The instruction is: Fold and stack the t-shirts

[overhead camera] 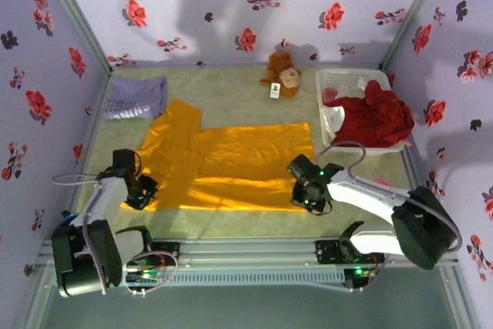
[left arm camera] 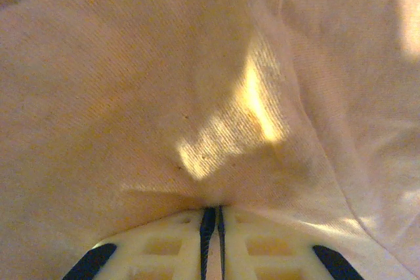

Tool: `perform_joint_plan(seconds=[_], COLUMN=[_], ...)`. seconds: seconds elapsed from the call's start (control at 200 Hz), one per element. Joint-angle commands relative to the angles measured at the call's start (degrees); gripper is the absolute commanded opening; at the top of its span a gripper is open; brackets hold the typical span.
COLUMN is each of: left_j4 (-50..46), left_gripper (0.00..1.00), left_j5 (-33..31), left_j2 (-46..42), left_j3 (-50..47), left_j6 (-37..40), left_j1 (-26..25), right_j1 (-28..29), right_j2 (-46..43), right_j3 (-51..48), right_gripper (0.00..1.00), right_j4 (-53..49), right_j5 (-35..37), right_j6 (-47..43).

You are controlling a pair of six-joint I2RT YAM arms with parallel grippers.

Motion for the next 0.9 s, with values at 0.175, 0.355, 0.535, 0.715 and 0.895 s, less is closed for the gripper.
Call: perform_joint_plan(seconds=[0.175, 0.355, 0.535, 0.715, 0.895], left_j4=[-8.9, -16.9, -16.2, -10.3, -8.9], left_gripper=[0.31, 0.36, 0.42, 0.45, 0.48], left_j5=[-0.5, -6.8, -3.5, -2.6, -2.1], left_j2=[-4.8, -0.7, 16.9, 32.9, 49.5], left_j3=[7.0, 26.1, 43.5, 56.1, 70.3], left_j6=[-1.6, 9.8, 17.5, 23.5, 30.0], left_j1=[-2.0, -2.3, -2.7, -3.6, -4.9], right_j1=[0.7, 0.6, -1.6, -6.9, -10.7], right_j2=[-7.9, -5.1, 6.0, 17.7, 29.4], right_j3=[3.8, 14.6, 28.3, 40.9, 51.7], right_gripper=[0.29, 0.33, 0.38, 0.41, 0.43], right_j4=[-8.8, -15.8, -19.8, -21.6, -23.6], right_j5=[2.8, 6.5, 8.0, 8.2, 8.2], right_j6=[-1.0, -5.6, -12.6, -18.7, -23.6])
